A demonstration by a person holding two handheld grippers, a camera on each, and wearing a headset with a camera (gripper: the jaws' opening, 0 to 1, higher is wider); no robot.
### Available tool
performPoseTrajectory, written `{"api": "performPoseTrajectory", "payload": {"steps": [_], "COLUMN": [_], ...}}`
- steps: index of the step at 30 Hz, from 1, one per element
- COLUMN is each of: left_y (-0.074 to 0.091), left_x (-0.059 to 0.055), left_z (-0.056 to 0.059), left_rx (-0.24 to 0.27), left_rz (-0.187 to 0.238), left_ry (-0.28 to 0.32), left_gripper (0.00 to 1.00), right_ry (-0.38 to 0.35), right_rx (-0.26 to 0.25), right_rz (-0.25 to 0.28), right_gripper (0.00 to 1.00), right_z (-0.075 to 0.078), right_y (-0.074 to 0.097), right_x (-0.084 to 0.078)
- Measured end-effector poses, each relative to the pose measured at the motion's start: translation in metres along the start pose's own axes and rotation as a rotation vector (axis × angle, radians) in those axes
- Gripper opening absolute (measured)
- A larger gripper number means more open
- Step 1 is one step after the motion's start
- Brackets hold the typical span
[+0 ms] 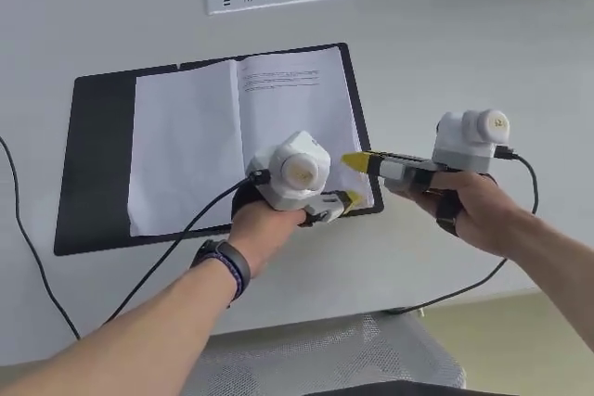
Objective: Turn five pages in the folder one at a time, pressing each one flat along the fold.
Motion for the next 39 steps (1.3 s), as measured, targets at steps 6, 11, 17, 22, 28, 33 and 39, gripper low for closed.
{"api": "performPoseTrajectory", "payload": {"steps": [6,11,17,22,28,33,39], "left_y": [0.002,0.01,0.022,0.034,0.052,0.067,0.083], "left_x": [0.0,-0.002,-0.006,-0.006,-0.007,-0.007,-0.01], "left_z": [0.003,0.004,0.004,0.0,-0.009,-0.017,-0.027], "left_rx": [-0.009,-0.009,0.002,0.016,0.045,0.068,0.091], "left_rz": [0.003,0.014,0.023,0.036,0.055,0.077,0.088], "left_ry": [0.02,0.058,0.081,0.092,0.094,0.109,0.113], "left_gripper": [0.55,0.57,0.61,0.64,0.65,0.66,0.67], "right_ry": [0.001,-0.017,-0.055,-0.048,-0.093,-0.128,-0.121], "right_rx": [-0.02,-0.027,-0.035,-0.034,-0.031,-0.027,-0.013], "right_rz": [-0.01,0.001,0.033,0.046,0.095,0.132,0.167], "right_gripper": [0.02,0.01,0.0,0.0,0.0,0.0,0.0], "right_z": [-0.004,-0.006,-0.01,-0.017,-0.022,-0.028,-0.04], "right_y": [0.001,0.003,0.004,0.002,0.0,0.0,0.0], "right_x": [-0.002,-0.002,0.001,0.004,0.009,0.009,0.017]}}
Point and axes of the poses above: the centre of the closed fingertips' face, and the gripper's own axes: y roughly backward along the fingers, z roughly to its right, x roughly out of its top, the point moved 6 cm from there along y, roughly backward along the fingers, and after that the axes turned 2 degrees about -x, right-handed, at the moved point
